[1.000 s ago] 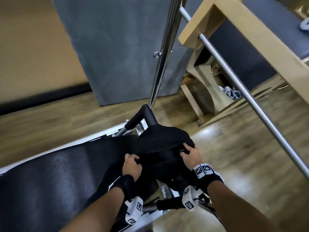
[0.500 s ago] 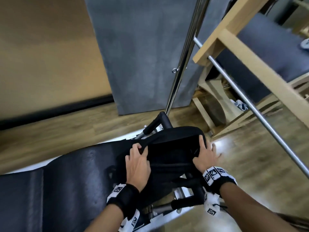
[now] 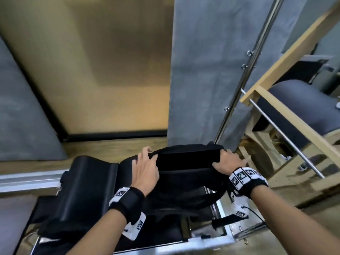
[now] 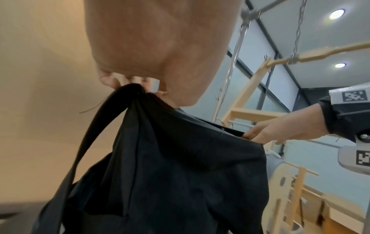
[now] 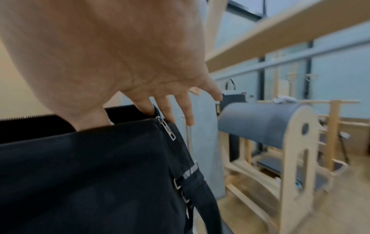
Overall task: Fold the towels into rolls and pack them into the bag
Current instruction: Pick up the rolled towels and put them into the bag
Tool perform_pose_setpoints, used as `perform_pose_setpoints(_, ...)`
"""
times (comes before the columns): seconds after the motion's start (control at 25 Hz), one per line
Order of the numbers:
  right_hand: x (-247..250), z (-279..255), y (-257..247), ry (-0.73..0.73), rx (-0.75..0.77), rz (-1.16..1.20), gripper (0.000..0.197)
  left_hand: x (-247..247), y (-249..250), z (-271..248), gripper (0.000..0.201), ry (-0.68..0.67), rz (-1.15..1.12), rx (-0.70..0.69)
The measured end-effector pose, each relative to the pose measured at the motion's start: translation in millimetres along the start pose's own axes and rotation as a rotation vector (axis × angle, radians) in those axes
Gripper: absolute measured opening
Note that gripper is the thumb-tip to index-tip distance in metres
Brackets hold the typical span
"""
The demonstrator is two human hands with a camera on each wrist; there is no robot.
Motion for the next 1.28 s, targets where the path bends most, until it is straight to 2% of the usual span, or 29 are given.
perform_pose_setpoints(0.16,36.7,-79.1,-82.8,0.191,0.238,-0.055,0.037,85.0,-74.9,-63.3,0.042,0.121,0.019,0.117)
perform_pose_setpoints(0.24,47.6,-118.2,-131.3,0.218,0.371,-0.033,0.050,120.6,-117.9,-95.7,0.040,0.170,0.029,0.208)
perform_pose_setpoints(0.36,53.2,-168.3,-207.1,0.139,0.609,-0.004,0.071,164.1,-178.4,-142.0,0.042,0.211,0.083,0.336)
perform_pose_setpoints(0.52,49.0,-239.1,-316.6,0.078,0.876,0.015,0.074,211.1,-261.8,-218.1,0.045,0.259,0.129,0.482)
perform_pose_setpoints(0.6,37.7,-267.9,-362.9,0.033,0.942,-0.024,0.080,229.3,-301.1,-257.4,0.048,0.262,0.119,0.558)
perform_pose_setpoints(0.8,17.6,-330.4,-468.1,-0.010,1.088,-0.112,0.093,251.3,-380.0,-341.6,0.066,0.163,0.046,0.733)
perform_pose_setpoints(0.92,8.5,-363.8,-529.0,0.041,1.155,-0.144,0.089,257.6,-413.9,-377.3,0.071,0.133,0.018,0.799)
perform_pose_setpoints(1.08,0.4,-395.9,-593.4,0.134,1.212,-0.134,0.082,272.9,-450.7,-403.1,0.076,0.091,0.026,0.814)
perform_pose_setpoints(1.2,-8.1,-412.9,-641.3,0.182,1.228,-0.134,0.080,290.8,-479.9,-415.9,0.070,0.108,0.039,0.812)
perform_pose_setpoints(1.28,-15.6,-420.8,-670.7,0.210,1.243,-0.148,0.077,298.4,-492.5,-421.8,0.056,0.141,0.048,0.806)
Point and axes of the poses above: each hand's wrist, its own z-axis towards the middle knuckle, its own x-axis out of the back of the hand, y = z × x, the point moved 7 cm from there along z, towards the middle knuckle, and after that the axes turned 2 degrees about z, right-handed, at the moved point
